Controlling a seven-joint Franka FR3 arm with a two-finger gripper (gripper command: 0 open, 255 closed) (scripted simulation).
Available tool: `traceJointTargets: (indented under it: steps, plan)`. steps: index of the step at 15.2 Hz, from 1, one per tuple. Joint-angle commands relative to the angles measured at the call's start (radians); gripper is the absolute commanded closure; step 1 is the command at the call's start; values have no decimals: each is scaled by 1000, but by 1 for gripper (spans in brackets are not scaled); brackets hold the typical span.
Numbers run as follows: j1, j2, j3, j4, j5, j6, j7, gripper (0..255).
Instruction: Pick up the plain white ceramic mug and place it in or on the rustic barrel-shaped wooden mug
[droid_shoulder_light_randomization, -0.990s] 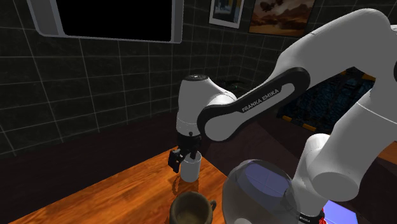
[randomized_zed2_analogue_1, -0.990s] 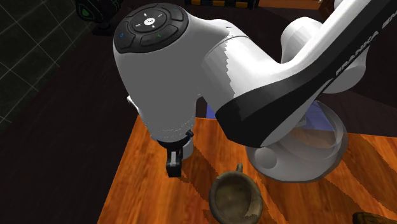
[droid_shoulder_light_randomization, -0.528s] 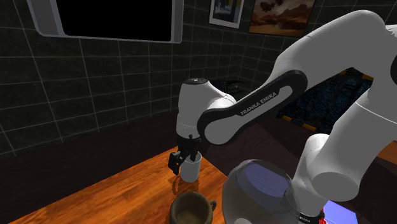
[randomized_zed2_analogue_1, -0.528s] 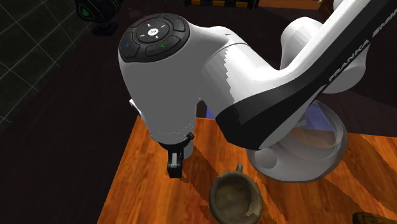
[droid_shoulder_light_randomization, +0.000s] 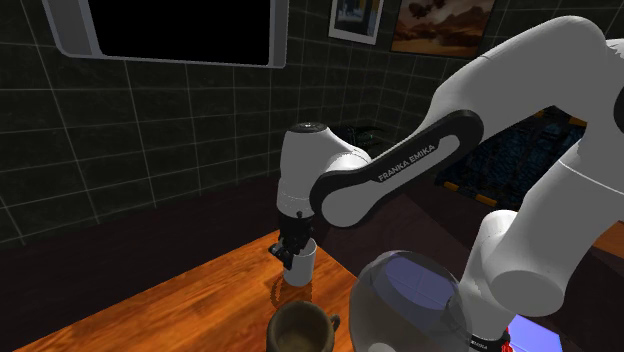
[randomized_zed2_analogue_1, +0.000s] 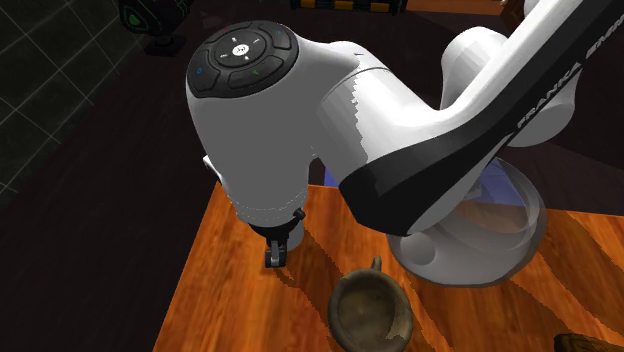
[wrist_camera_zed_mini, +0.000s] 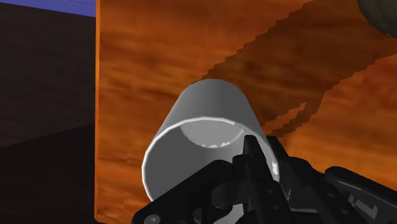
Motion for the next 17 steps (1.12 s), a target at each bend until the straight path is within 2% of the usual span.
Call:
traceJointTargets:
  steps: [1,3,17]
  plan:
    - [0,1,0,-1,0,0,0,255]
    - [0,0,0,-1,0,0,0,255]
    - [7,-112,-24,101,25,-211,-26,255]
